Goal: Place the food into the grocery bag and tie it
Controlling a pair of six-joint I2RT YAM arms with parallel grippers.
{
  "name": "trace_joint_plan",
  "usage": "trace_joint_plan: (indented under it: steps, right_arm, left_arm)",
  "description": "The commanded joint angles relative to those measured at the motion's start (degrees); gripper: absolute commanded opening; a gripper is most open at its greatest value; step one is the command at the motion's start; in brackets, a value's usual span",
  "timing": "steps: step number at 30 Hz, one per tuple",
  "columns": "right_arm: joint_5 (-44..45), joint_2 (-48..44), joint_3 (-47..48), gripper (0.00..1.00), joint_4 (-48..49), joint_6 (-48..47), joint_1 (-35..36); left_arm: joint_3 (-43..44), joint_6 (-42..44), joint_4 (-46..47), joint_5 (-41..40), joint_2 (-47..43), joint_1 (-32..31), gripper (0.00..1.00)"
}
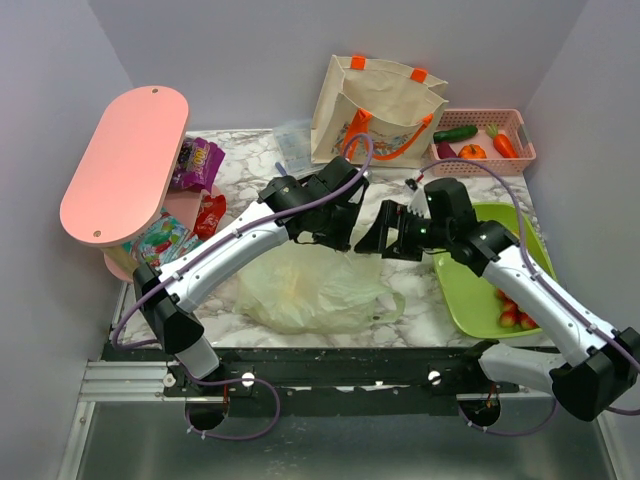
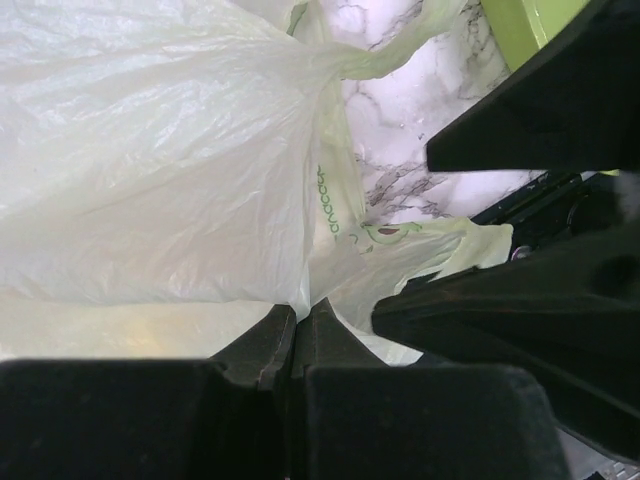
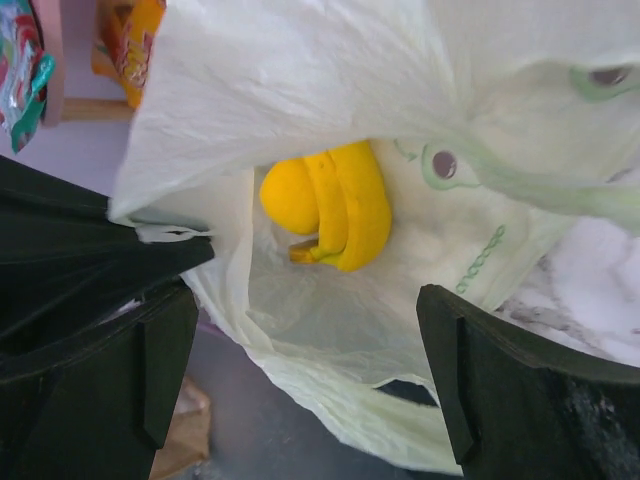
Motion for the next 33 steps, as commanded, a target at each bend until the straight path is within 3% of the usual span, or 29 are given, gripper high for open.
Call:
trace_joint_plan:
  steps: [1,10,16,23,33]
  right_arm:
    - [12.5,-0.1,8.6,1.0,-15.2,-9.0,0.3]
    - [33.6,1.3,16.1,1.0,-17.1,-10.1,0.2]
    - [45.6,10.4,25.2,1.0,-17.3,-12.5,-0.7]
    - [46.5,20.3,32.7,1.0,-15.6,-14.2,-5.9]
    - [43.9,35.4,44.8,1.0,-15.5,-15.8,-19.8]
  left_arm:
    - [-0.5,0.1,1.7,1.4,-1.3,0.4,0.0]
    - [-0.9,-1.0,3.4,2.7,0.1,0.5,0.0]
    - [-1.8,-1.4,3.9,3.5,0.3,0.4,0.0]
    - [-3.5,0.1,5.0,3.6,0.9,0.5,0.0]
    - [0.6,5.7,2.1,2.7,4.9,0.9,0.0]
